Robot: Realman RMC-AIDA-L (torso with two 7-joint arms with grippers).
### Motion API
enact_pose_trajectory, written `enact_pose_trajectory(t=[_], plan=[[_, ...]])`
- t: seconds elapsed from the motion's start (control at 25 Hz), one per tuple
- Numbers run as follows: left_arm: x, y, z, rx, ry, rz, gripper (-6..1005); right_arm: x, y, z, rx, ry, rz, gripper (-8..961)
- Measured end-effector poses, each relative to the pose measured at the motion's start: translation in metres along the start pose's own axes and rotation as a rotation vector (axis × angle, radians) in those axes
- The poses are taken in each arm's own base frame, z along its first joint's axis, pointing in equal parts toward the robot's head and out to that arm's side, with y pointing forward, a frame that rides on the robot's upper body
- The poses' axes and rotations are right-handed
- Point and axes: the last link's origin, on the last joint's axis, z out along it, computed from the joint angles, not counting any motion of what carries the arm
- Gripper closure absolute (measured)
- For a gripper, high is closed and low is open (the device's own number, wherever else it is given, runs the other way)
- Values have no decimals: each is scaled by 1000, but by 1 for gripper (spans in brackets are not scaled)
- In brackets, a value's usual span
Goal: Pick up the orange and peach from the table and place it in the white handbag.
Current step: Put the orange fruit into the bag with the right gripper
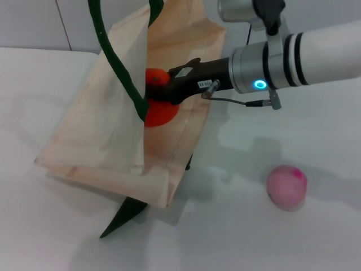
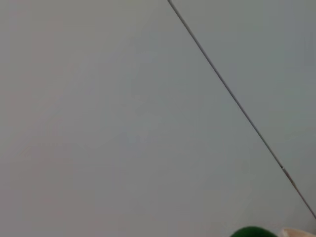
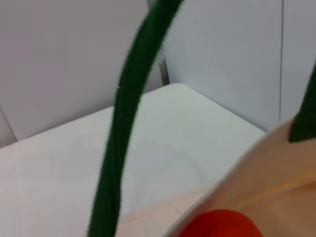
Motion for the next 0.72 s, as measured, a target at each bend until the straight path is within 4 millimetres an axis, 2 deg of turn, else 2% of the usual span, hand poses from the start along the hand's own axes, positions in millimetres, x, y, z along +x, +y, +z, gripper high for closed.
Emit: enact_pose_trajectory(t=[0.56, 0.72], plan=[[3, 1, 0, 0, 10, 4, 876, 6, -11, 3, 49, 20, 36, 202], [4, 1, 0, 0, 11, 3, 876, 8, -14, 1, 57, 22, 49, 133]])
